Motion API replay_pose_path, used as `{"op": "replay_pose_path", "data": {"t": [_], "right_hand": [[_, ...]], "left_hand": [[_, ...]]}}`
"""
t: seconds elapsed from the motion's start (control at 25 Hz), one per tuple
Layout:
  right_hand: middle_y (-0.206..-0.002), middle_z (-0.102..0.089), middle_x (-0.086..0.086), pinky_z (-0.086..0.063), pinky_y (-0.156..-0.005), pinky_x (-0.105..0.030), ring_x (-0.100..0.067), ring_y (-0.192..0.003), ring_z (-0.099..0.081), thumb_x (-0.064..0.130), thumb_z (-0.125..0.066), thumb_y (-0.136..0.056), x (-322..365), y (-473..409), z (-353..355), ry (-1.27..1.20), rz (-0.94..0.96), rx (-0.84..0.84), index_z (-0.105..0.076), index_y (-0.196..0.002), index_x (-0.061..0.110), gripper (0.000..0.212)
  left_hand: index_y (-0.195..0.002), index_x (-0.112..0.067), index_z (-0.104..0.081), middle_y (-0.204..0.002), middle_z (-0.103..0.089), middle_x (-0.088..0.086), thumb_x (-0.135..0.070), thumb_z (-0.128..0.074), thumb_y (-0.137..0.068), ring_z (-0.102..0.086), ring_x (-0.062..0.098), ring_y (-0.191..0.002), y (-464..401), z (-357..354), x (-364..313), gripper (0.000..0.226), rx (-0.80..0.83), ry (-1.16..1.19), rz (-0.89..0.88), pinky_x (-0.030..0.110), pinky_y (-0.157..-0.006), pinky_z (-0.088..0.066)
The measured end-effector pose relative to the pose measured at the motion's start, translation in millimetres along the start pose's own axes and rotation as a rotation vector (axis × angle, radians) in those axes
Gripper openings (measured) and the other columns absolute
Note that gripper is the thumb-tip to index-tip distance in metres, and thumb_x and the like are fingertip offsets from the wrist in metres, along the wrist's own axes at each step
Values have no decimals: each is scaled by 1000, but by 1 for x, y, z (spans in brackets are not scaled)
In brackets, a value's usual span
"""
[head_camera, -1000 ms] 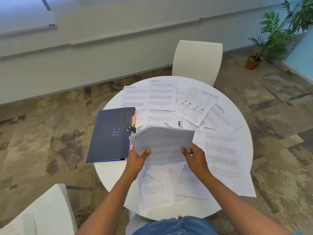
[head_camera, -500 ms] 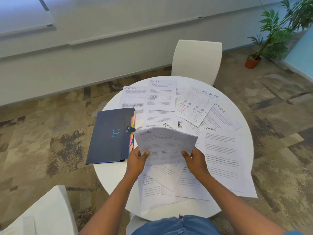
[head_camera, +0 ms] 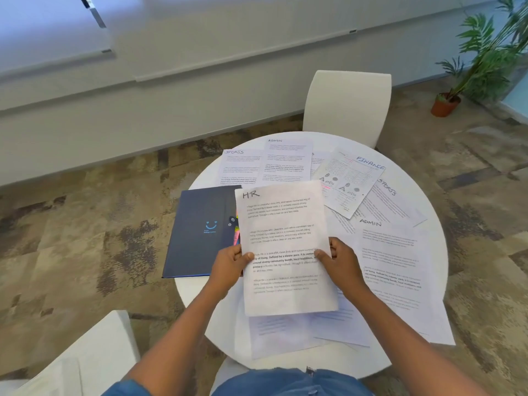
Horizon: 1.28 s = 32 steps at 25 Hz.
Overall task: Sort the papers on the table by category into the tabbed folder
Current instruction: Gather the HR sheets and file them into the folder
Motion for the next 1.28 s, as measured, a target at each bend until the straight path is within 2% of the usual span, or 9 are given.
{"op": "replay_pose_path", "data": {"t": [0.16, 0.44, 0.52, 0.64, 0.76, 0.84, 1.0, 1.16, 1.28], "right_hand": [[-92, -77, 4, -60, -78, -40, -17, -86, -74, 18, -69, -90, -13, 2, -18, -184, -126, 70, -69, -103, 20, 13], [-89, -77, -3, -55, -68, -41, -29, -86, -73, 15, -69, -89, -26, 3, -41, -187, -233, -32, -70, -96, 22, 10], [-92, -76, -3, -55, -69, -40, -30, -89, -72, 17, -70, -87, -36, 0, -40, -177, -279, -118, -69, -95, 23, 10], [-90, -76, -2, -54, -70, -40, -31, -88, -71, 19, -70, -87, -44, 5, -35, -163, -317, -210, -69, -91, 28, 10], [-86, -76, 4, -57, -77, -48, -27, -83, -71, 23, -69, -87, -50, 12, -33, -119, -353, -261, -68, -85, 34, 10], [-87, -76, 5, -59, -79, -52, -28, -83, -72, 27, -69, -86, -55, 17, -33, -107, -366, -263, -69, -93, 32, 8], [-87, -77, 5, -59, -81, -51, -23, -83, -73, 22, -68, -89, -59, 32, -30, -120, -386, -291, -69, -96, 29, 10], [-84, -78, 4, -58, -82, -51, -24, -82, -73, 19, -68, -90, -63, 38, -31, -134, -406, -280, -71, -93, 29, 12], [-83, -77, 3, -56, -82, -51, -27, -83, -73, 21, -69, -88, -71, 41, -36, -138, -413, -257, -71, -91, 33, 13]], "left_hand": [[-109, -11, -71, -95, -78, 3, -11, -61, -96, -76, 20, -85, 0, 20, 4, 16, 74, 35, 71, 28, -63, -58], [-107, -14, -67, -91, -76, 14, -16, -62, -96, -70, 24, -69, -16, 56, 24, 13, 89, -8, 179, 33, -61, -58], [-115, -21, -63, -101, -74, 7, -24, -63, -93, -72, 25, -80, -34, 79, 35, 23, -12, -251, 191, 37, -76, -60], [-133, -18, -53, -127, -63, 5, -29, -60, -92, -61, 26, -114, -52, 105, 39, 44, -174, -642, 153, 38, -95, -49], [-140, -16, -42, -143, -46, 10, -42, -59, -90, -51, 35, -125, -69, 99, 46, 59, -152, -831, 163, 51, -100, -43], [-142, -16, -37, -155, -31, 10, -55, -57, -88, -41, 42, -133, -80, 86, 51, 69, -114, -938, 192, 57, -102, -38], [-150, -16, -21, -163, -8, 11, -65, -56, -83, -24, 54, -138, -95, 57, 63, 90, -37, -977, 272, 63, -104, -34], [-154, -16, -8, -163, 6, 18, -42, -63, -87, -10, 59, -141, -107, 42, 71, 91, 47, -893, 362, 63, -106, -32], [-155, -12, -1, -160, 3, 30, -30, -59, -90, -18, 52, -144, -114, 37, 66, 89, 97, -943, 354, 60, -112, -23]]}}
Point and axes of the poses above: each hand's wrist, its own y-axis away from the middle knuckle, its own z-axis out of the back of the hand, x = y × z, the point moved 8 cm from there along -y, towards the middle knuckle
